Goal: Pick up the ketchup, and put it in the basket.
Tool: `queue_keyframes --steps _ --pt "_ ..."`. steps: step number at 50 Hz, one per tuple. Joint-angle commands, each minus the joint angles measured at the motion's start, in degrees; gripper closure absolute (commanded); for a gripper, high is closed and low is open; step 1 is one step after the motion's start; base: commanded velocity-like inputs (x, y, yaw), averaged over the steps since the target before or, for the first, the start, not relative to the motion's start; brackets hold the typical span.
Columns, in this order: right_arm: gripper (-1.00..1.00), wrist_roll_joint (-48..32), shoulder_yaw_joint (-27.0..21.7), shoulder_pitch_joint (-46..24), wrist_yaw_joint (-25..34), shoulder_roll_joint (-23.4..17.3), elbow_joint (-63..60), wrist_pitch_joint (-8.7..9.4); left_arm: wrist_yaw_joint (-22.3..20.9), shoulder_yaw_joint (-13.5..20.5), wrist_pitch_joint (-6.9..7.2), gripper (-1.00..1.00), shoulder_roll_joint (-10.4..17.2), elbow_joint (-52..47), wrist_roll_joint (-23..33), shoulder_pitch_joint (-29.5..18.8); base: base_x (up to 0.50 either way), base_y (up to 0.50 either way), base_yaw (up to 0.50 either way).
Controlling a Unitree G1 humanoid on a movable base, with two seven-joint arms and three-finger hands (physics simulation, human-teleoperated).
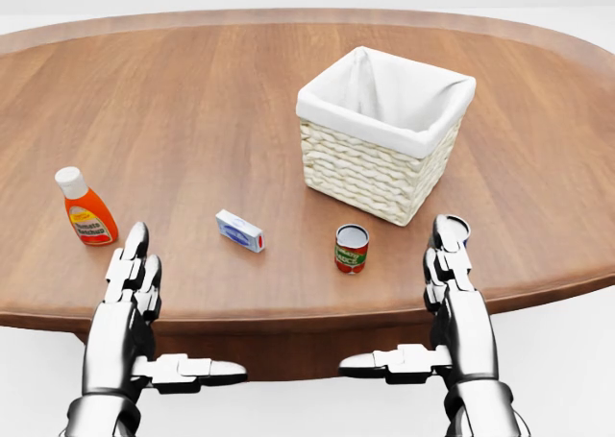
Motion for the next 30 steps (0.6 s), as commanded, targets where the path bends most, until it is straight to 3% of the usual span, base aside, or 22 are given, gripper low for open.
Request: queue_keyframes --steps 1,6,7,8,16,30 --pt "-1.0 -0.02 -1.06 0.4 0.24 -0.51 -1.26 1.34 -1.17 0.75 -1.06 -1.0 0.47 -1.58 0.44 1.43 0.0 0.0 0.0" --pt "-1.0 -0.17 -1.19 0.15 0.04 -0.56 -0.83 1.03 -1.11 0.61 -1.34 -1.0 0.43 -1.97 0.96 1.75 0.0 0.0 0.0" --pt "-1.0 -1.7 4.3 14.5 -0.36 -0.6 -32.97 4.35 -5.02 3.84 4.59 -1.0 1.97 -29.49 -6.39 15.3 0.0 0.0 0.0" --pt "-1.0 -1.99 4.66 15.54 -0.22 -0.47 -35.61 4.35 -6.05 4.75 5.29 -1.0 1.24 -31.45 -6.62 16.13 0.0 0.0 0.0" --pt "-1.0 -1.98 4.59 15.48 0.17 -0.15 -35.32 4.35 -8.16 5.96 5.29 -1.0 -0.81 -32.09 -5.26 16.13 0.0 0.0 0.0" --pt "-1.0 -2.19 4.51 14.89 0.07 -0.09 -33.89 4.35 -8.55 6.33 5.29 -1.0 -1.46 -30.81 -4.16 15.24 0.0 0.0 0.0"
